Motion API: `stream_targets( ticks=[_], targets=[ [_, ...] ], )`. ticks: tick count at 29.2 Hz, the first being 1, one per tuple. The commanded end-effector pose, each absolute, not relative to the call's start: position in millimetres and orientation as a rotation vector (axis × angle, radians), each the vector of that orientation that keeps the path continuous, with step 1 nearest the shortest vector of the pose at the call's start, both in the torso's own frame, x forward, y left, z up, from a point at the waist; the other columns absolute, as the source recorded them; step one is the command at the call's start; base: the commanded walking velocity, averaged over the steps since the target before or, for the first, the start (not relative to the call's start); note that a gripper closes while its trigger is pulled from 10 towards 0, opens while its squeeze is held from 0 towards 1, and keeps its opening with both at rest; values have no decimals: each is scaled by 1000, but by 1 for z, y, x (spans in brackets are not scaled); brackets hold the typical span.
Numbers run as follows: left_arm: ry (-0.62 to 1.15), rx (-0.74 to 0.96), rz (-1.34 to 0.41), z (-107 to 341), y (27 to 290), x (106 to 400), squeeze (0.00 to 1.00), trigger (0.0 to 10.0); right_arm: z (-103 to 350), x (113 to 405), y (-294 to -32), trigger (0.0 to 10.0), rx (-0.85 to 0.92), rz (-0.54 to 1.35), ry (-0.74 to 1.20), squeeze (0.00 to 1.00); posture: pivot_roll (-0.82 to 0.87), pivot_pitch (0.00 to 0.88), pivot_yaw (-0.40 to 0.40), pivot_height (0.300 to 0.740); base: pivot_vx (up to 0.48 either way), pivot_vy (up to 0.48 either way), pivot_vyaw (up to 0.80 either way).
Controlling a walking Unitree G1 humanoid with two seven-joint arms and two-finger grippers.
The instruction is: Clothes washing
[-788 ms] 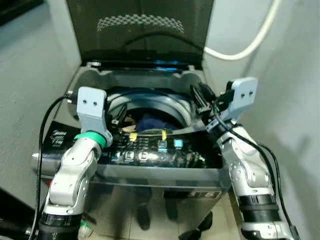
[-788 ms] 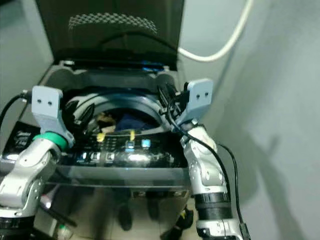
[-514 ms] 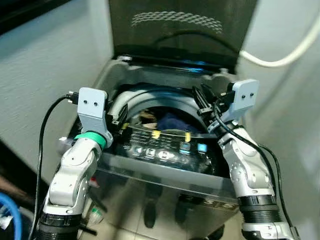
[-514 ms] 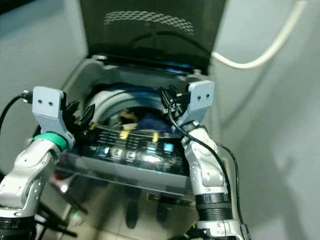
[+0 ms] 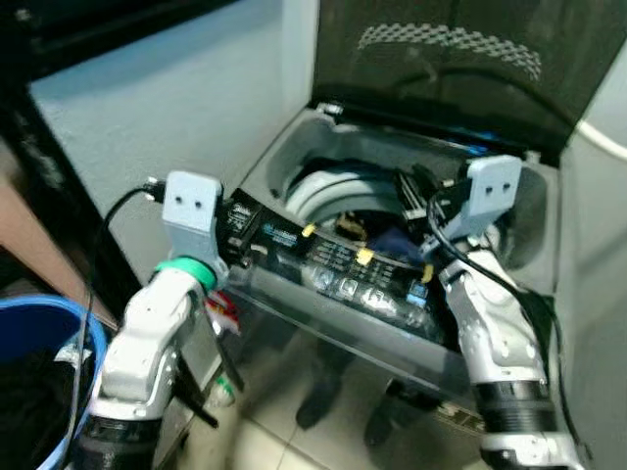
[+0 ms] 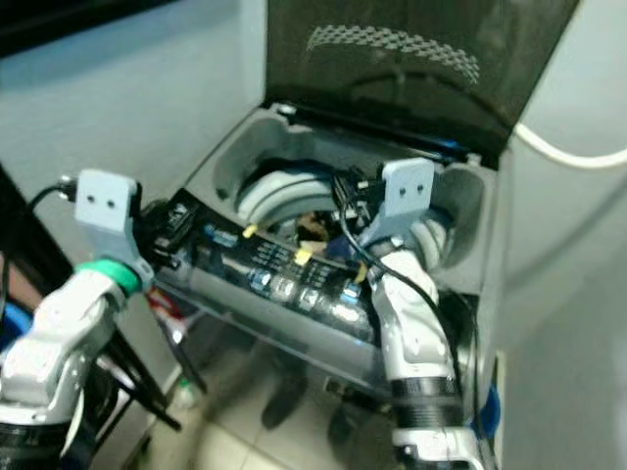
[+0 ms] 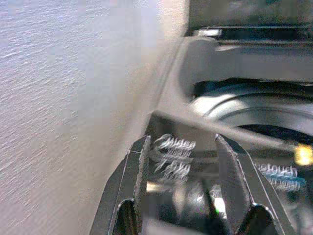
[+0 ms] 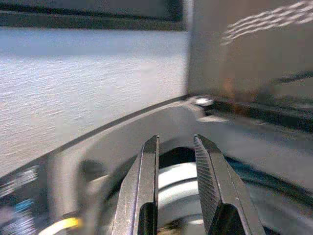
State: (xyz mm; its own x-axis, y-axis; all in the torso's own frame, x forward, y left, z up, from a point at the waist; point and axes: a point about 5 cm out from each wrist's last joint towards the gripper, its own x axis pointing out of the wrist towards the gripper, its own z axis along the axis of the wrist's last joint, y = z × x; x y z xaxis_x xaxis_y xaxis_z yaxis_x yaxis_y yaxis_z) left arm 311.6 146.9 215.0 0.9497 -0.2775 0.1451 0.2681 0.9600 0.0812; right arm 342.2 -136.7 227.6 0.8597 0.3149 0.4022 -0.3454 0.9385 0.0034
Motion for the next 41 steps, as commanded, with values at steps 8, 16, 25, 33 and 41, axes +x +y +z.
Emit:
stream_targets(
  ticks=[8, 16, 25, 33, 41],
  targets=[
    [-143, 42, -273, 211, 149, 310, 0, 10000, 218, 338, -146, 10000, 116, 321, -394, 0, 122, 0, 63, 740, 0, 0, 800],
    [-143, 41, -275, 210, 147, 310, 0, 10000, 214, 338, -150, 10000, 182, 315, -379, 0, 120, 0, 62, 740, 0, 0, 800],
    [-147, 40, -254, 209, 151, 311, 0, 10000, 205, 335, -152, 10000, 214, 336, -359, 0, 119, 0, 59, 740, 0, 0, 800],
    [-149, 26, -249, 210, 151, 310, 0, 10000, 204, 334, -146, 10000, 215, 372, -352, 0, 119, 0, 59, 740, 0, 0, 800],
    [-153, 29, -231, 210, 154, 310, 0, 10000, 206, 330, -138, 10000, 238, 466, -350, 0, 120, 0, 52, 740, 0, 0, 800]
  ],
)
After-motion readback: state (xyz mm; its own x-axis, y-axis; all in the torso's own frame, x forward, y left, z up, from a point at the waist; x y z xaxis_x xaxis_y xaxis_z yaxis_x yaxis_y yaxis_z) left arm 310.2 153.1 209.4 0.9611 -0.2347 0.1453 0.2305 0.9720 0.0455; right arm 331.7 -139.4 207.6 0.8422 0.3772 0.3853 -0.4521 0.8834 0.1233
